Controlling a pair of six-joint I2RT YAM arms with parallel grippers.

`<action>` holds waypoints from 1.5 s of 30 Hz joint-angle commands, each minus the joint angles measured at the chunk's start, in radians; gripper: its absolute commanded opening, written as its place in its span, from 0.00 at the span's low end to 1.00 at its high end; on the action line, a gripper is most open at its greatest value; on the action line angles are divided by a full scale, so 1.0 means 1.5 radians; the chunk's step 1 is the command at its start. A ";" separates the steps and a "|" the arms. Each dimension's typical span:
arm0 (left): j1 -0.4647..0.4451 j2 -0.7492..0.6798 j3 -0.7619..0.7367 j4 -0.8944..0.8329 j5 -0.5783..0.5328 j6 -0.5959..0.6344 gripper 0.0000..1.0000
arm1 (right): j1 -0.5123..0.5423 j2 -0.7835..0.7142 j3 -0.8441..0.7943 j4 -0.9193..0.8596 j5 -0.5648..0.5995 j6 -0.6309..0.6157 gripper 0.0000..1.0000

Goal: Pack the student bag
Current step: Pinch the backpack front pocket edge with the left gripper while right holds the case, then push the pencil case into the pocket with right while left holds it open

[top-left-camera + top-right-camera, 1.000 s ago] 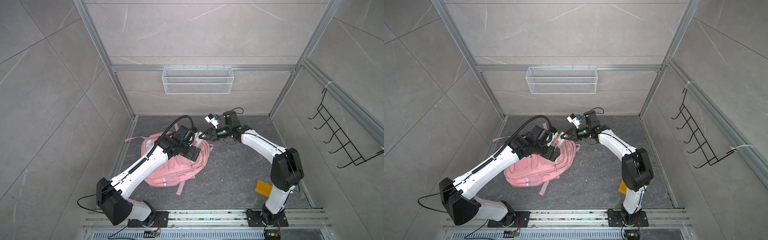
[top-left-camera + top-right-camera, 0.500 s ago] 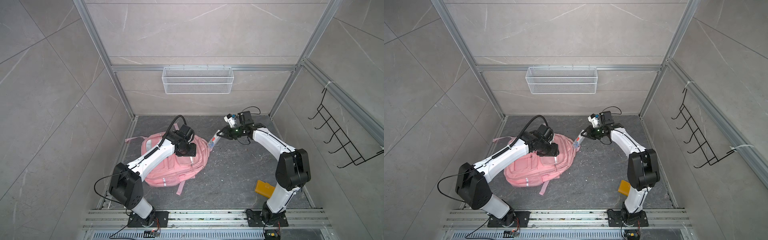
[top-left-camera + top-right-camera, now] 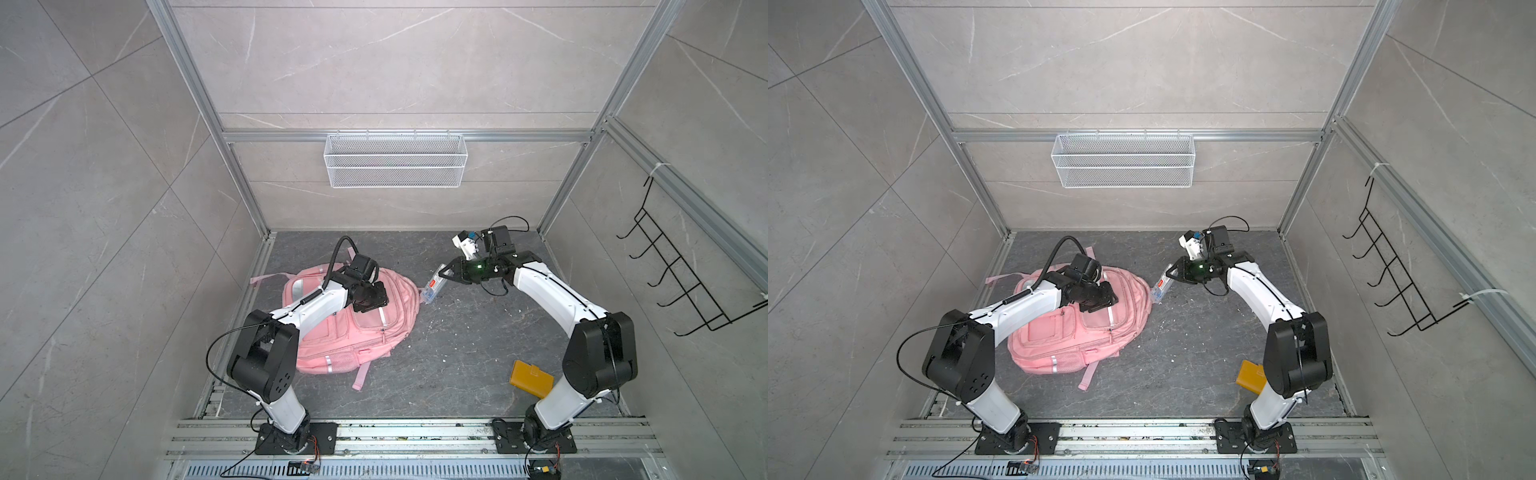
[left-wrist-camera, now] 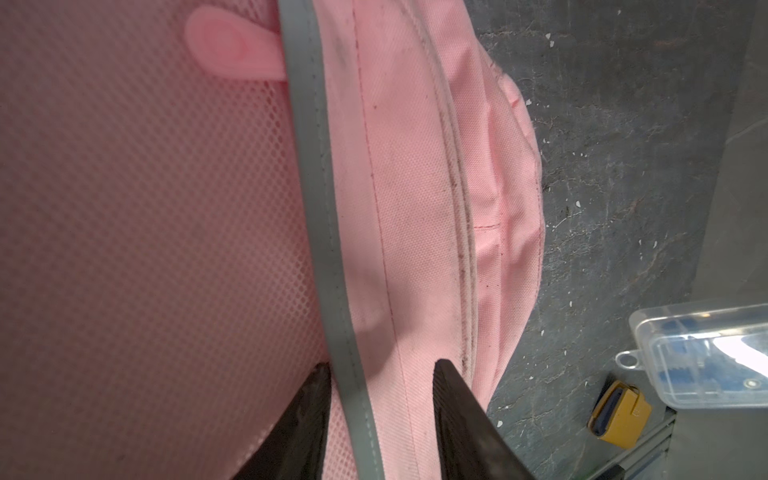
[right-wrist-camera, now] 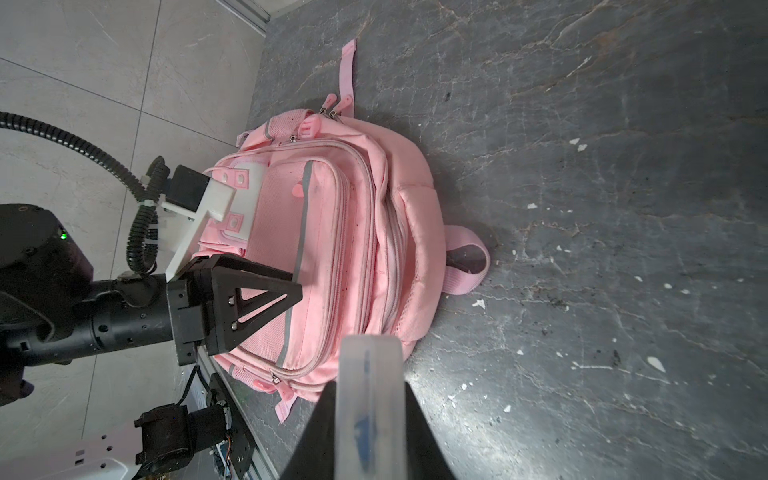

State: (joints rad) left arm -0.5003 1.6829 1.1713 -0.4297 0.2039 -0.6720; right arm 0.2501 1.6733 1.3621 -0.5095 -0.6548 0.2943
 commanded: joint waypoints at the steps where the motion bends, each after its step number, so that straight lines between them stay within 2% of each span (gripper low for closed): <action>1: -0.001 0.007 -0.016 0.059 0.034 -0.035 0.41 | 0.003 -0.026 -0.012 -0.006 0.004 -0.009 0.00; 9: -0.002 0.012 -0.045 0.116 0.045 -0.058 0.33 | 0.003 -0.024 -0.004 -0.008 0.009 -0.008 0.00; 15: -0.001 0.008 -0.045 0.129 0.048 -0.057 0.16 | 0.003 -0.017 0.005 -0.009 0.006 -0.007 0.00; 18: -0.002 0.009 -0.049 0.139 0.056 -0.057 0.01 | 0.004 -0.017 0.004 -0.010 0.005 -0.007 0.00; 19: -0.002 0.008 -0.052 0.143 0.057 -0.059 0.00 | 0.003 -0.017 0.004 -0.011 0.006 -0.007 0.00; 23: 0.001 -0.006 -0.054 0.157 0.067 -0.058 0.00 | 0.003 -0.024 0.007 -0.014 0.009 -0.009 0.00; 28: 0.007 -0.063 -0.051 0.164 0.108 -0.020 0.00 | 0.003 -0.033 0.008 -0.012 -0.016 -0.011 0.00; 34: 0.045 -0.154 -0.087 0.175 0.243 0.036 0.00 | 0.005 -0.040 -0.019 0.029 -0.082 0.021 0.00; 40: 0.089 -0.245 -0.096 0.100 0.351 0.105 0.00 | 0.017 -0.009 -0.001 0.037 -0.212 0.027 0.00; 45: 0.130 -0.302 -0.112 0.090 0.418 0.107 0.00 | 0.067 0.041 0.037 0.023 -0.295 0.015 0.00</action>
State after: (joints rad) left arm -0.3283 1.3132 0.9802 -0.3576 0.6533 -0.5606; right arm 0.3058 1.6913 1.3720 -0.4744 -0.9630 0.3206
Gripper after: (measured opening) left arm 0.049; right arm 0.216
